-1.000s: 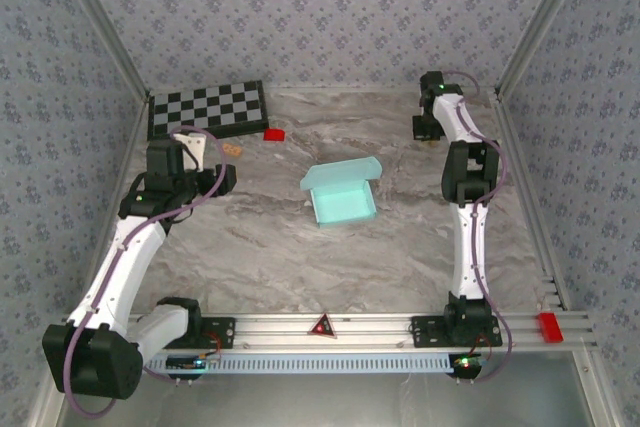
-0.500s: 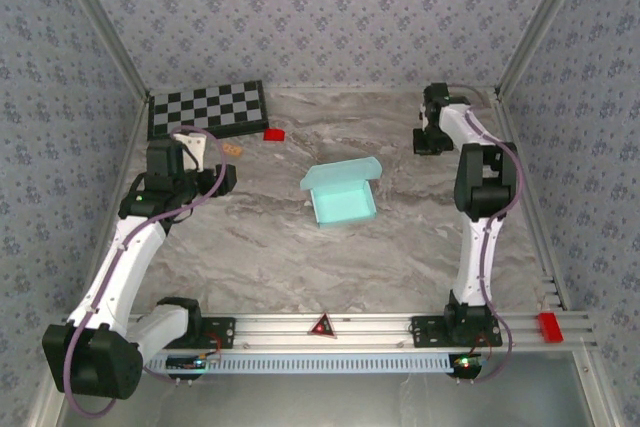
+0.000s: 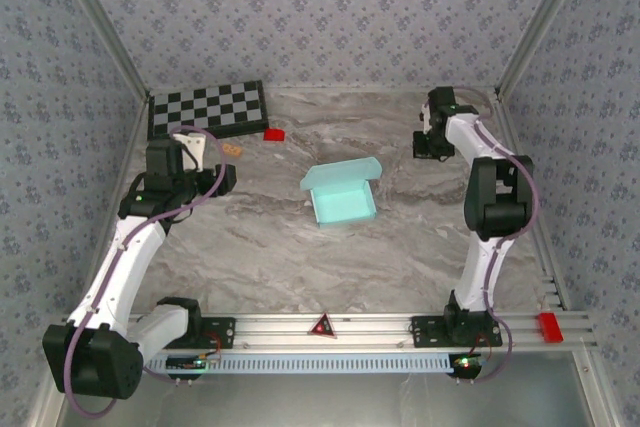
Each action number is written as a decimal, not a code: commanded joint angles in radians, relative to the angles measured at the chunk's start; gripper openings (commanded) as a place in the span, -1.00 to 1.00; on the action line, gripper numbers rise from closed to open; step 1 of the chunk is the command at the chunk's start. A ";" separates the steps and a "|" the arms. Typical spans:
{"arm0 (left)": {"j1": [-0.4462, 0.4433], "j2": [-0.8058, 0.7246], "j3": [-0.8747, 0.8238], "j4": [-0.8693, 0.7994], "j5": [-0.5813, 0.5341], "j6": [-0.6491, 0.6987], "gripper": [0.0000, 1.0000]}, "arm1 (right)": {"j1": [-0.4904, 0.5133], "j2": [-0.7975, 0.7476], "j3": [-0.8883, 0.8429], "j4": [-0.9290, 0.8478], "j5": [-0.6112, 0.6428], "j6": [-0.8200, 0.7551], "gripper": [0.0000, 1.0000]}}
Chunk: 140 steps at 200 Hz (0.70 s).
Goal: Fold the paper box
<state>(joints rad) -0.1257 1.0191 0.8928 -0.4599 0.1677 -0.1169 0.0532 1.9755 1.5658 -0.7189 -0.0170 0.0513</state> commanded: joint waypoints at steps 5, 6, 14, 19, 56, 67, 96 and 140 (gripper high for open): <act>0.006 -0.016 0.003 0.013 0.008 0.008 0.57 | 0.012 -0.096 -0.041 0.015 -0.043 0.032 -1.00; 0.006 -0.015 0.003 0.014 0.007 0.008 0.57 | 0.011 -0.099 -0.044 0.017 -0.045 0.033 -1.00; 0.006 -0.016 0.003 0.014 0.007 0.009 0.57 | 0.013 -0.127 -0.063 0.023 -0.054 0.040 -1.00; 0.006 -0.017 0.002 0.014 0.008 0.011 0.57 | 0.016 -0.146 -0.076 0.029 -0.060 0.044 -1.00; 0.007 -0.021 0.001 0.013 0.006 0.012 0.57 | 0.025 -0.316 -0.192 0.060 -0.074 0.078 -1.00; 0.008 -0.020 0.001 0.014 0.007 0.011 0.57 | 0.028 -0.380 -0.236 0.065 -0.072 0.086 -1.00; 0.007 -0.020 0.001 0.014 0.008 0.009 0.58 | 0.042 -0.546 -0.344 0.059 -0.078 0.108 -1.00; 0.008 -0.017 -0.002 0.014 0.008 0.014 0.57 | 0.087 -0.794 -0.498 0.024 -0.102 0.174 -1.00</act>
<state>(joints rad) -0.1242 1.0191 0.8928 -0.4603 0.1677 -0.1143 0.1173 1.2919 1.1278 -0.6609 -0.0914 0.1696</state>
